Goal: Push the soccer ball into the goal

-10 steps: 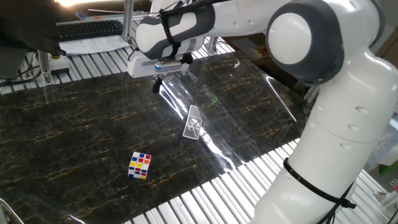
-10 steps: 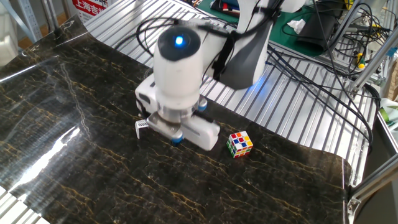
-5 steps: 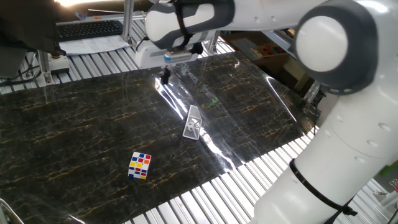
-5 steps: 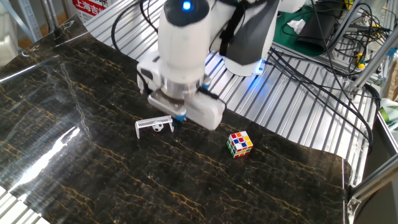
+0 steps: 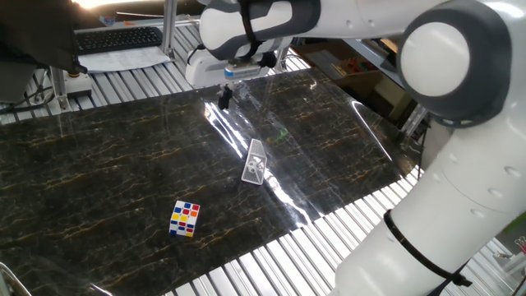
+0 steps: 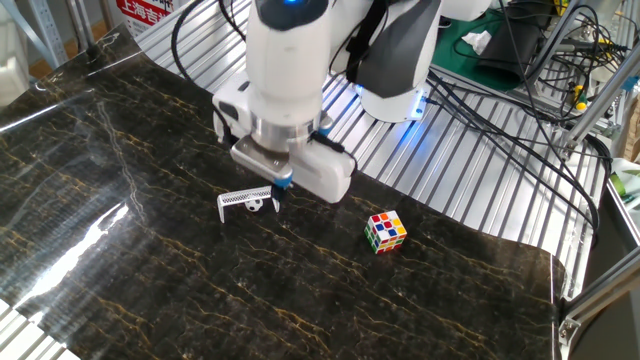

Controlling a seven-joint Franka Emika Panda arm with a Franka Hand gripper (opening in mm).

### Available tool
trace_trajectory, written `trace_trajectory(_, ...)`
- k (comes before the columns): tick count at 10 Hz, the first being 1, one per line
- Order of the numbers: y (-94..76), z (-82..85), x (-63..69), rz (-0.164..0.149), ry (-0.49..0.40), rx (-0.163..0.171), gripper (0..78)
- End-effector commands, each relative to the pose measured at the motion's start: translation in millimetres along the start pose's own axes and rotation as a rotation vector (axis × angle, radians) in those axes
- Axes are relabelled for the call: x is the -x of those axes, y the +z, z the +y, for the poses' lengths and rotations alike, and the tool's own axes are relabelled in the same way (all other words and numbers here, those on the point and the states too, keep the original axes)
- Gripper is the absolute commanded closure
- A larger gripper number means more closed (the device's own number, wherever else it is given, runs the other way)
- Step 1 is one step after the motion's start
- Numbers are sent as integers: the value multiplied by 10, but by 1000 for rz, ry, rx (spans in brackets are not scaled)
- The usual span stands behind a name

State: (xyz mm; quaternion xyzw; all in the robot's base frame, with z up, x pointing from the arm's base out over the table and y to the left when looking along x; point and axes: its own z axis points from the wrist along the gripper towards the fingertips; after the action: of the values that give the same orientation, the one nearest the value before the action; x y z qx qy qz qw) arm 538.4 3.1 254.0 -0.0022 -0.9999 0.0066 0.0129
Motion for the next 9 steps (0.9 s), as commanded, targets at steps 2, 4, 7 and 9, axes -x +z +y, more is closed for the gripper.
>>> trace_trajectory(2,77,4,69,-3,2,-8,776)
trace_trajectory(4,34,-28,35,17,1,-6,776)
trace_trajectory(7,-20,-65,-15,19,-10,-1,776)
trace_trajectory(9,-19,-63,-15,12,-15,0,776)
